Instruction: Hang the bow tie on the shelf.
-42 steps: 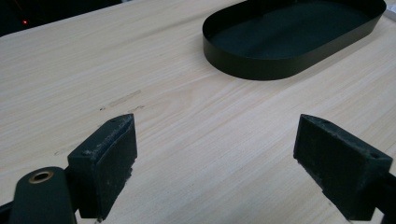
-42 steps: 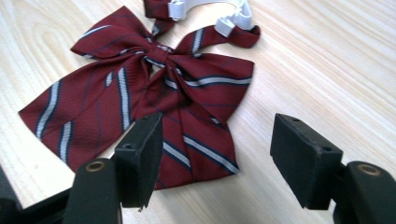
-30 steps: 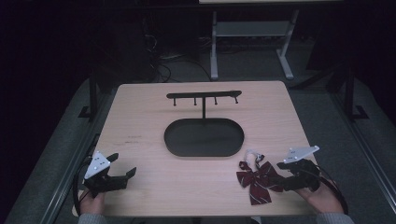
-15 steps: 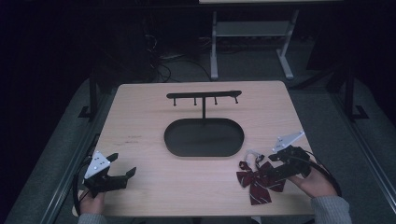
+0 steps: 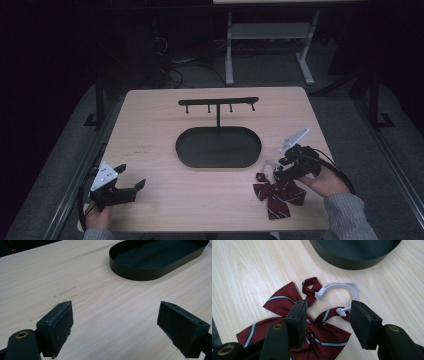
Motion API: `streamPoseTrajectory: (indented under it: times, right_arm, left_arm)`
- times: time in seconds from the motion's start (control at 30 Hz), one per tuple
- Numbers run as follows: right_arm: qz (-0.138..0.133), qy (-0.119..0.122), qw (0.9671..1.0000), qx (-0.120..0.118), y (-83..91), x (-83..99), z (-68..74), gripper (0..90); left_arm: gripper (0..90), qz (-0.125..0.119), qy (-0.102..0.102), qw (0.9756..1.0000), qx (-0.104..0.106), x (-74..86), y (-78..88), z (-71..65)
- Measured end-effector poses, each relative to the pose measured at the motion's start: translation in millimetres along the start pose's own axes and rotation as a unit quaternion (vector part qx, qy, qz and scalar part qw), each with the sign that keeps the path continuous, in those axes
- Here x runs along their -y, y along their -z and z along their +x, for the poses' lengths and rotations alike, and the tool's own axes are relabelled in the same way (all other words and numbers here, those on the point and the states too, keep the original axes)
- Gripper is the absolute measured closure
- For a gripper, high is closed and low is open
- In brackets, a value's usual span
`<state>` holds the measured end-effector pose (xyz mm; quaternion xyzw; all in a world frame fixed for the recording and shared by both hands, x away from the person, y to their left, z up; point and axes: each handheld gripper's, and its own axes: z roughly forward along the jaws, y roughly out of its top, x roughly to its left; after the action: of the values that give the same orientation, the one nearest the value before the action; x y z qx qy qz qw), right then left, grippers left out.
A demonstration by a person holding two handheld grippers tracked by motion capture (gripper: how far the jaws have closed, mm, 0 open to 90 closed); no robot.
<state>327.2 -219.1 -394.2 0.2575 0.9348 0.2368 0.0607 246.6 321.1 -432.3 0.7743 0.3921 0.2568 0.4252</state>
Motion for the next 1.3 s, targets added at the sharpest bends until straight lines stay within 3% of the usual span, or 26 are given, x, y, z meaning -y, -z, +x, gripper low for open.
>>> streamPoseTrajectory:
  times: [0.23,0.53,0.87,1.3]
  right_arm:
    - [0.022,0.0,0.9997,-0.005,-5.0,-11.5,-11.3,51.4]
    - [0.061,0.005,0.9981,-0.01,-24.1,-28.1,-24.0,56.2]
    - [0.116,-0.007,0.9933,0.001,-48.8,-37.6,-36.4,61.2]
    - [0.157,-0.007,0.9876,0.0,-68.0,-42.5,-40.8,74.2]
  left_arm:
    - [13.1,0.002,-0.003,1.0,0.002,-0.4,-0.4,-0.6]
    - [13.1,-0.001,-0.002,1.0,0.003,-0.3,-0.6,0.1]
    - [13.1,-0.003,0.0,1.0,0.004,-0.6,-0.5,0.0]
    - [13.1,-0.002,-0.001,1.0,0.004,-0.6,-0.3,0.5]
